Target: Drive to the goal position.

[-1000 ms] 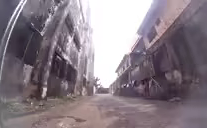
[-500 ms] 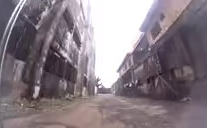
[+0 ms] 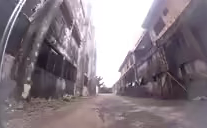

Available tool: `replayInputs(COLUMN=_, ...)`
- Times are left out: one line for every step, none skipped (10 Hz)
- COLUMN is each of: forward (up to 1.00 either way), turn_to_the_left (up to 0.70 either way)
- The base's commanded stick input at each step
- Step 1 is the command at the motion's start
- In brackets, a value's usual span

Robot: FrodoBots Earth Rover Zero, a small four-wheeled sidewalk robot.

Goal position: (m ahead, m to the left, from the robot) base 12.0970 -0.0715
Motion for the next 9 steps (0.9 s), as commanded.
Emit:
replayInputs(forward=1.0, turn_to_the_left=0.0)
replayInputs(forward=1.0, turn_to_the_left=0.0)
replayInputs(forward=1.0, turn_to_the_left=0.0)
replayInputs(forward=1.0, turn_to_the_left=0.0)
replayInputs(forward=1.0, turn_to_the_left=0.0)
replayInputs(forward=1.0, turn_to_the_left=0.0)
replayInputs(forward=1.0, turn_to_the_left=0.0)
replayInputs(forward=1.0, turn_to_the_left=0.0)
replayInputs(forward=1.0, turn_to_the_left=-0.13)
